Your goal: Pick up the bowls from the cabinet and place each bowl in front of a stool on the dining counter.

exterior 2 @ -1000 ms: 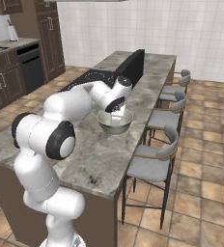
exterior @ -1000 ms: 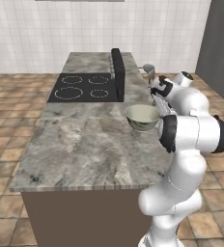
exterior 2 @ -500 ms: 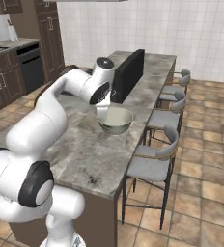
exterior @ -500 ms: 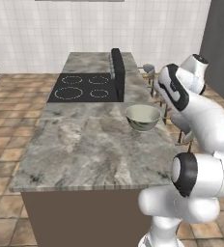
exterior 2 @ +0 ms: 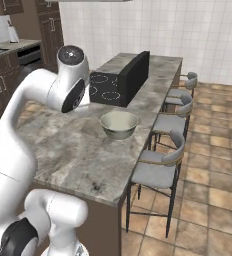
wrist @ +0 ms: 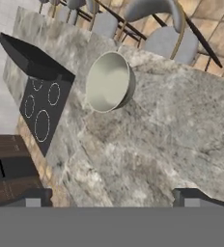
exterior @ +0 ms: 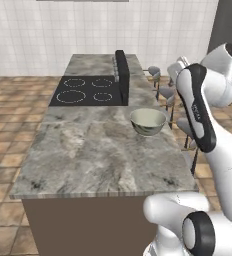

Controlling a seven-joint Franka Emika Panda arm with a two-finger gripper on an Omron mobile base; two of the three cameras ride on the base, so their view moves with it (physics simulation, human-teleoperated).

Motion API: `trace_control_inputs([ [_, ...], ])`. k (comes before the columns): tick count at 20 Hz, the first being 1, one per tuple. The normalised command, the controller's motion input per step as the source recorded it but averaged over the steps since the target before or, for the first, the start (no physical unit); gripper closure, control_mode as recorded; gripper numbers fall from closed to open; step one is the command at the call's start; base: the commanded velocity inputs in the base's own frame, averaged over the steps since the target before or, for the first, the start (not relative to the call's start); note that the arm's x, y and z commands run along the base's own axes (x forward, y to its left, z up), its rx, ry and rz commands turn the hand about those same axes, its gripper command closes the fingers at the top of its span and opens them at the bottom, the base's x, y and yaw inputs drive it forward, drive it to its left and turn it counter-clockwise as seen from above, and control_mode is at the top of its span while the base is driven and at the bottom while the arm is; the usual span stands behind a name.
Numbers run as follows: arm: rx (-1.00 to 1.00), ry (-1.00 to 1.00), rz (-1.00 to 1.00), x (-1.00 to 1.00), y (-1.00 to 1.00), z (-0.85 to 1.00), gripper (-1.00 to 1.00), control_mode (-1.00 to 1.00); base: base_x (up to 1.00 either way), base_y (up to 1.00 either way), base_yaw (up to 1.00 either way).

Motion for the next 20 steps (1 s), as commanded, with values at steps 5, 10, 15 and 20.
trace_control_inputs([
  [5,0.00,-0.10,-0.10,-1.00,0.08,0.56,-1.00,-1.00,0.00,0.00,0.00],
  [10,0.00,-0.02,-0.12,-1.00,0.00,0.03,-1.00,-1.00,0.00,0.00,0.00],
  [15,0.05,0.00,-0.09,-0.95,0.00,0.00,-1.00,-1.00,0.00,0.00,0.00],
  [20,0.00,0.00,0.00,-0.31,0.14,0.01,-1.00,-1.00,0.00,0.00,0.00],
])
